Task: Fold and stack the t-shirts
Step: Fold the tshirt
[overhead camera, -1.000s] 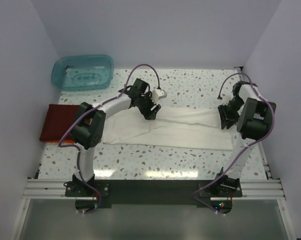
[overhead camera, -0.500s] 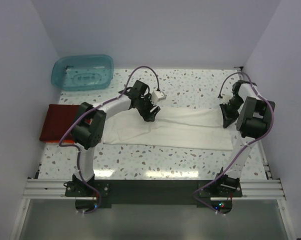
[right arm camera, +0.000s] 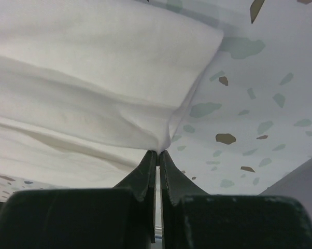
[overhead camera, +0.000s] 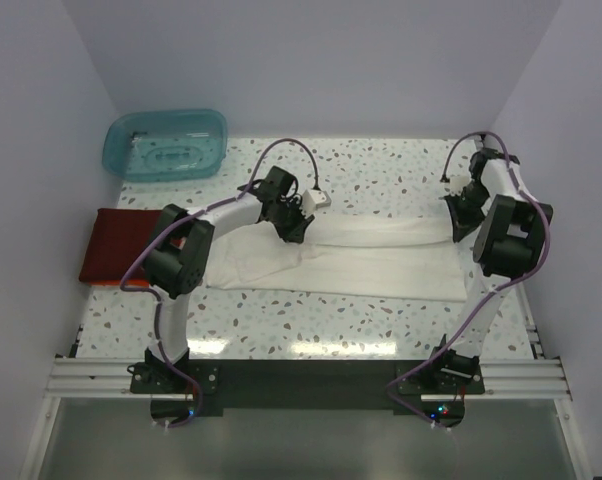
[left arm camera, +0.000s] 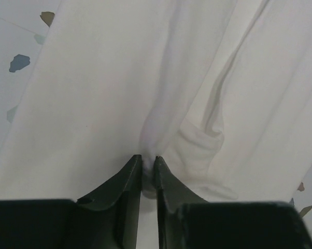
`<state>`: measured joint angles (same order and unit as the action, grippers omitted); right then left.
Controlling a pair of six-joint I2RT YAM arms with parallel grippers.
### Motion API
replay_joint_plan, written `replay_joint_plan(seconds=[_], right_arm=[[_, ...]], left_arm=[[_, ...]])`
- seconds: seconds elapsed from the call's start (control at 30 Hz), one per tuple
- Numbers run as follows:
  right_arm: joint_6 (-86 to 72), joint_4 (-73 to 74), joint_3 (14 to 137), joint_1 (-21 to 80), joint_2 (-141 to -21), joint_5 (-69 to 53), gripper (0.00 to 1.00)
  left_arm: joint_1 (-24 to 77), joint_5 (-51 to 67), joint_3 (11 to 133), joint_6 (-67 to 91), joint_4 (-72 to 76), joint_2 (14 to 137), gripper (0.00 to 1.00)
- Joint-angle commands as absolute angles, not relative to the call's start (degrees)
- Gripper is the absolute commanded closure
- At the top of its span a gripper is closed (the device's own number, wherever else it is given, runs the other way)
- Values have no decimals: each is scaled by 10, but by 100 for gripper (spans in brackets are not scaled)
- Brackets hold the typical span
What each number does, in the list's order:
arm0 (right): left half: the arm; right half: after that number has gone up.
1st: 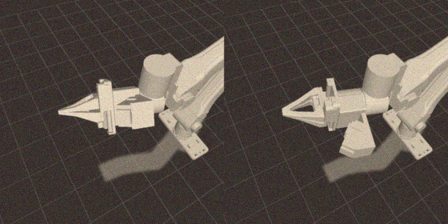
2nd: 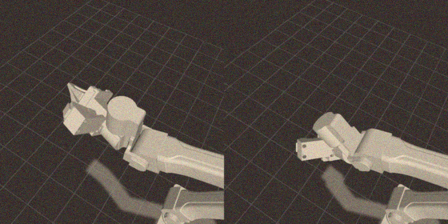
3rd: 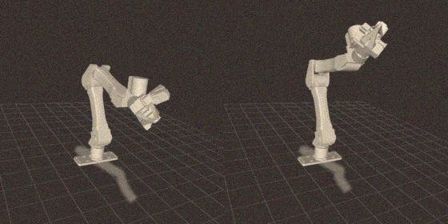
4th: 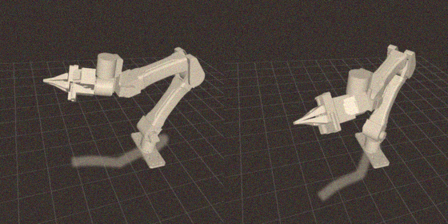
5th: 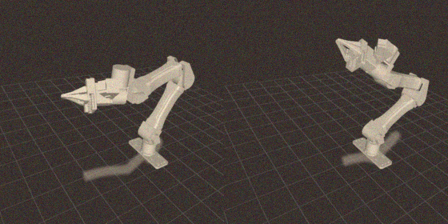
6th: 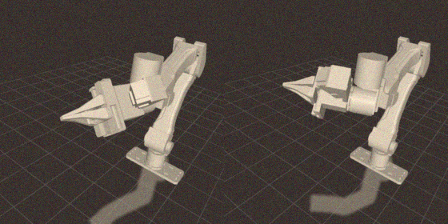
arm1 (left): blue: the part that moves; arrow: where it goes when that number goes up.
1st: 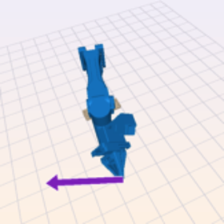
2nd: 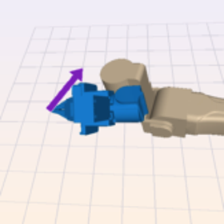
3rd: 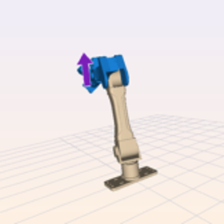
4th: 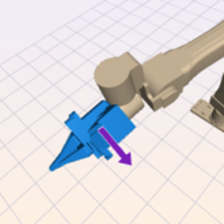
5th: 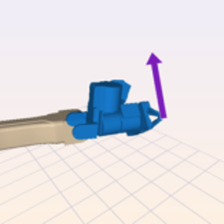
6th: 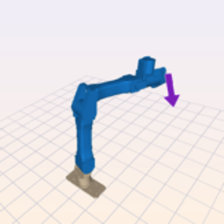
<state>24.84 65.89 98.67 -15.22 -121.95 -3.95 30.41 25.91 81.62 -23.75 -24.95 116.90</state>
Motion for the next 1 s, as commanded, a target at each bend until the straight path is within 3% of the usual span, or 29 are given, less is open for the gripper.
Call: replay_joint_plan(seconds=[0.0,0.13,0.4,0.47,0.6,0.7,0.83,0.97], right_arm=[[265,639,992,-154,-1186,-2,100],[276,614,956,-156,-1185,25,100],[281,586,925,-156,-1203,42,100],[283,597,932,-156,-1208,42,100],[293,623,954,-155,-1195,35,63],[297,608,954,-156,-1144,18,53],[296,616,970,-148,-1121,-17,53],[295,638,981,-127,-1113,-75,60]], left_arm=[[307,291,811,-247,-244,1131,84],[308,314,815,-254,-264,1131,85],[314,352,814,-270,-301,1120,45],[307,367,810,-249,-288,1105,43],[241,369,814,-186,-276,1075,41],[183,337,815,-153,-272,1074,42],[121,285,818,-130,-274,1078,41],[77,305,833,-125,-319,1083,43]])
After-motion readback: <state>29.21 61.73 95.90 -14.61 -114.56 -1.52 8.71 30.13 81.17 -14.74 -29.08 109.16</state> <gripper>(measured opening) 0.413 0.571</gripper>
